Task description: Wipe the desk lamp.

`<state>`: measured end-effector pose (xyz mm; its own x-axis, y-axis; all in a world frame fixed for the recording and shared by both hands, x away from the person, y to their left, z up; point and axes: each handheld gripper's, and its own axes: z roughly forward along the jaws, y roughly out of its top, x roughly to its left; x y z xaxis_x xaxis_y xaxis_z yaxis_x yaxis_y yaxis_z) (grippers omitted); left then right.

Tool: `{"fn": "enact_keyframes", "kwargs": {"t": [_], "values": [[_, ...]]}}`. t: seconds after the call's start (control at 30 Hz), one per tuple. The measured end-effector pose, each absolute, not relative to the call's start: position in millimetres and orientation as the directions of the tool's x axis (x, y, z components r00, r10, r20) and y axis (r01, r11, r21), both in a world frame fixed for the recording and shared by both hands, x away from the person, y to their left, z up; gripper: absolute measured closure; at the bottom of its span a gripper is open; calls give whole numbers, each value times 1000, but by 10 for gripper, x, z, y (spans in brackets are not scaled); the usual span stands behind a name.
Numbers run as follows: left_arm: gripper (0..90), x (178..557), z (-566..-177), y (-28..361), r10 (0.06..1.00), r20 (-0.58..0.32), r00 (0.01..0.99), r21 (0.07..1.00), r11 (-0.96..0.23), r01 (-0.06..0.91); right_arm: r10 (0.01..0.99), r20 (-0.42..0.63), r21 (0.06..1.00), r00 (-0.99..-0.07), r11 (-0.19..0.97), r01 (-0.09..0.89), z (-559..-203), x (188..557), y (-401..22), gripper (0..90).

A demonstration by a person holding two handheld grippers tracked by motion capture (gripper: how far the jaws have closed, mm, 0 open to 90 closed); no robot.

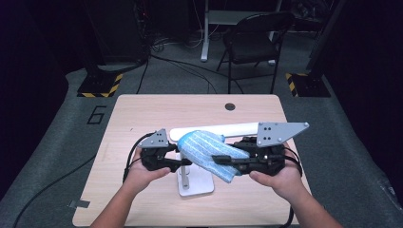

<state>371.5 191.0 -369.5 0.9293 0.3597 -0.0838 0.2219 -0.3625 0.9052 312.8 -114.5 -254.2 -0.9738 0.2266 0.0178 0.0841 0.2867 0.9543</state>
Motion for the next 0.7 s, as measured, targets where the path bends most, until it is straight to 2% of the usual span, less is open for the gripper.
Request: {"fn": "enact_keyframes", "kwargs": {"t": [0.37, 0.7], "values": [[509, 3724, -3697, 1915, 356, -72, 932, 905, -368, 211, 263, -43, 959, -964, 280, 34, -2292, 3278, -1020, 692], [507, 3727, -3702, 1915, 357, -75, 931, 905, -368, 213, 282, -28, 958, -959, 283, 56, -2306, 3466, -927, 692]]}}
